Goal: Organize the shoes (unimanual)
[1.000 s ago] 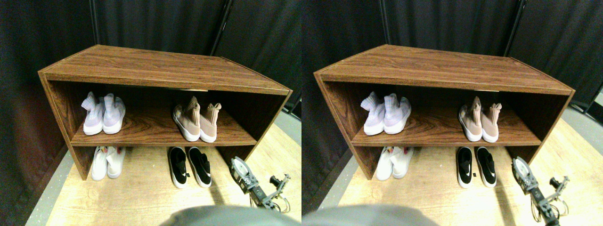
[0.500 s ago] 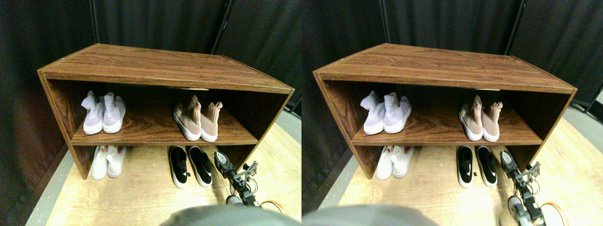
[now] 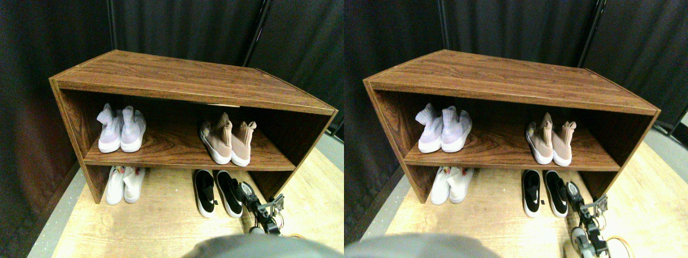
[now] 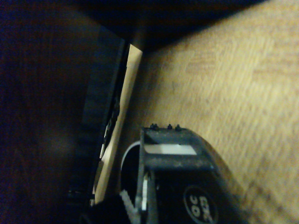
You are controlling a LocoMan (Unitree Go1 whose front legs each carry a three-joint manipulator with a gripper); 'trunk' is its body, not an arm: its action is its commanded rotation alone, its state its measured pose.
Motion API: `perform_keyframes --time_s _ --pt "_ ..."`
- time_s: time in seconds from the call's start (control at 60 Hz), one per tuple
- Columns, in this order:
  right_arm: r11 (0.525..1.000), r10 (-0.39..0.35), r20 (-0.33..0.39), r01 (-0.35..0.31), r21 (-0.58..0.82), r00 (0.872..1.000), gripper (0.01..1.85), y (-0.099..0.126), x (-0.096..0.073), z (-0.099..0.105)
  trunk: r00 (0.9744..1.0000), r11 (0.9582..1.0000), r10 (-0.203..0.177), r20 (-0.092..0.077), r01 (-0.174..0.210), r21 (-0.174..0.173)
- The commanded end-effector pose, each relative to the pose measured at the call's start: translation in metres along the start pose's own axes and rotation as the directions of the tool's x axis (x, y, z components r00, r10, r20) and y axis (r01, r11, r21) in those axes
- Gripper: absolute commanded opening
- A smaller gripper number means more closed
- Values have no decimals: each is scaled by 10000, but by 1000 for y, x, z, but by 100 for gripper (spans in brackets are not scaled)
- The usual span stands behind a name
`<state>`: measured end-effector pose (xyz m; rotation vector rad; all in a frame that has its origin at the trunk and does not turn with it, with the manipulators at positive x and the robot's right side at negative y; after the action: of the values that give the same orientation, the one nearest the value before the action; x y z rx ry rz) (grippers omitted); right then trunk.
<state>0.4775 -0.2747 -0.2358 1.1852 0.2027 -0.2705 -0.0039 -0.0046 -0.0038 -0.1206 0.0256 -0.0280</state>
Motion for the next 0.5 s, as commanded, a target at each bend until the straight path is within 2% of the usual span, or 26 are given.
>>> perform_keyframes --time_s 0.017,0.233,0.5 --pt "9978 552 -38 -553 -372 9985 6 11 -2 -6 9996 9995 175 -229 -182 -276" --pt "9974 717 -653 -717 16 9953 6 18 -4 -25 9993 9989 272 -257 -282 -383" --pt "9942 1032 -1104 -1060 -196 9885 6 26 -2 -32 9991 9987 298 -304 -310 -413"
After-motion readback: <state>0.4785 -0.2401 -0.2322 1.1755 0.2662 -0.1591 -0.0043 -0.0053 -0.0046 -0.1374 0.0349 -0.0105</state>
